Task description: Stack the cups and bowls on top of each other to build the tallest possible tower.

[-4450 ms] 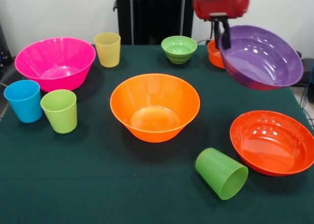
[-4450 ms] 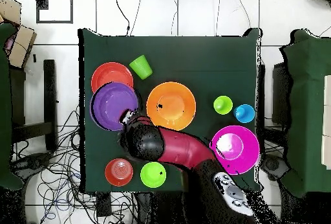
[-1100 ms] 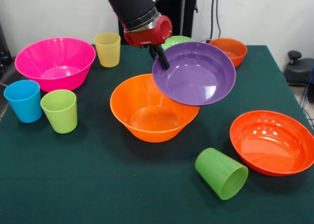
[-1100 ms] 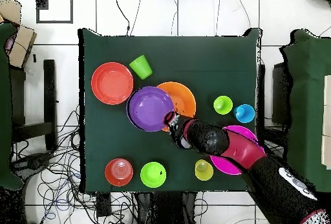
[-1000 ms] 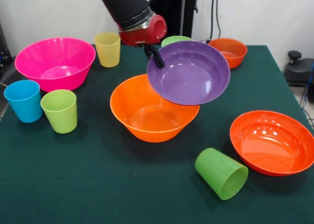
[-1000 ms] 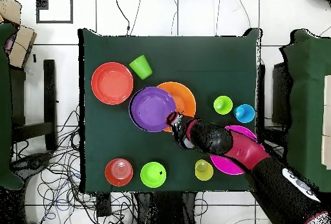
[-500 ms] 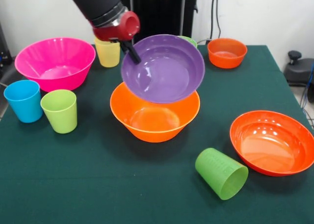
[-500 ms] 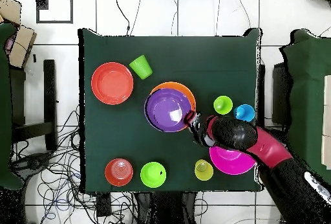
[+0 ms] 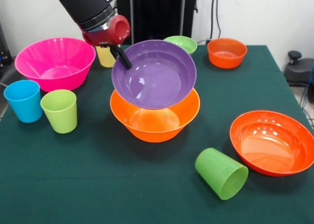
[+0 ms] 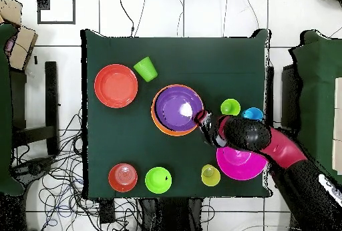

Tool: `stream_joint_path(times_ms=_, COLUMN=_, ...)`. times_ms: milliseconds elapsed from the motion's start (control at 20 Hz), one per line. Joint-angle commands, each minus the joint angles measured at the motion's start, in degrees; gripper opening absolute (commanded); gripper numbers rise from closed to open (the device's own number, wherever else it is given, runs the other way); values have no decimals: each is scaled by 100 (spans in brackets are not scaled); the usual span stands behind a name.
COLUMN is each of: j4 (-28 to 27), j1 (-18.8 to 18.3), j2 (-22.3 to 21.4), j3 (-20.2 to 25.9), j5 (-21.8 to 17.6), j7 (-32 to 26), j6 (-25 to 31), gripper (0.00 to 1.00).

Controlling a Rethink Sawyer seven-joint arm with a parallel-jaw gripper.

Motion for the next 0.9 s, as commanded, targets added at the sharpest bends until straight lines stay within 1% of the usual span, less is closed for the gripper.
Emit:
stream_joint_path(times_ms=50, j4=-374, j1=185, j2=185, j3=220, j5=-534, j7=-1025, j6=216, gripper=0)
stream_joint_path(times_ms=500, j4=-411, j1=260, j2=184, j3=236, j5=-690, j7=-840, j6=125, gripper=0)
stream_joint_path(times_ms=900, j4=-307, j1=204, j2=167, j3=284, j5=-742, j7=-788, j6=78, gripper=0)
